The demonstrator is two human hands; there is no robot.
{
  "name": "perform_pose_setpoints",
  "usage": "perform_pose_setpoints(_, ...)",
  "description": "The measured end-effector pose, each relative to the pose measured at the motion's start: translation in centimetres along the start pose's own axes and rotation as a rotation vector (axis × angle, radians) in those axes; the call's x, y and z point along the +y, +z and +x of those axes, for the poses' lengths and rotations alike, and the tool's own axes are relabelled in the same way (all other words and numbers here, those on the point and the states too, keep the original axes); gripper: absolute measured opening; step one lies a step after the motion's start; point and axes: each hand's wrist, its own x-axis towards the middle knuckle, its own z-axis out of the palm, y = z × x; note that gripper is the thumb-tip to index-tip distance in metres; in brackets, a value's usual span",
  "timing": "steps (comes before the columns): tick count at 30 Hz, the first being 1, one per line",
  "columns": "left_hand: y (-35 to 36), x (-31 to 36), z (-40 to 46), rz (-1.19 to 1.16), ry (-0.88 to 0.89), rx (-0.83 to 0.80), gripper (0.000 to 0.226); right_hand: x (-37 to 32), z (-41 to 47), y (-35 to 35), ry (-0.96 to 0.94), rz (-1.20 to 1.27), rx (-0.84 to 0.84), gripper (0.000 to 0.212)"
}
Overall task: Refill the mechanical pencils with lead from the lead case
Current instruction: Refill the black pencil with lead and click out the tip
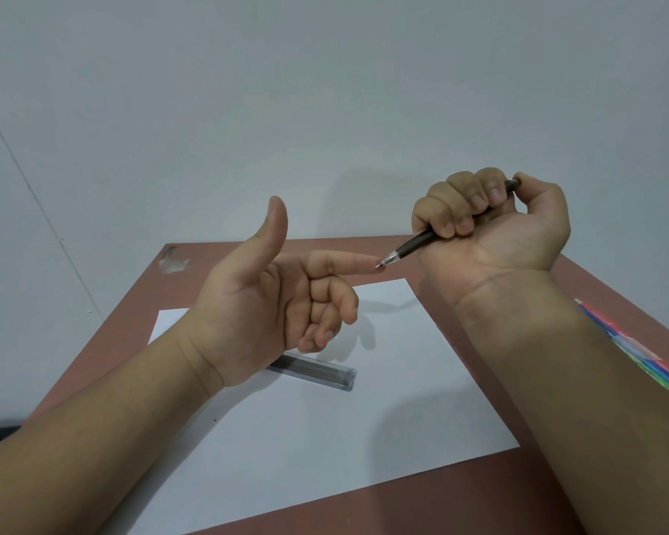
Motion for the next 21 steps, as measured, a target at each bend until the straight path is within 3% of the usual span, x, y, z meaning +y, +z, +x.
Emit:
perform_pose_setpoints(10,-0.1,0.0,0.0,0.002,0.001,0.001,0.096,0.0,0.1,-0.1,0.025,0.011,0.011,0.036)
perform_pose_setpoints(15,0.1,-0.3,-0.2,0.081,0.058,0.059,0.049,-0.1,0.0,0.0,0.030,0.036,0.013,0.036)
perform_pose_setpoints(21,0.9,-0.5,-0.2,0.217,0.079,0.209,0.030,0.1,-0.1,0.0,0.041,0.041,0.011,0.036)
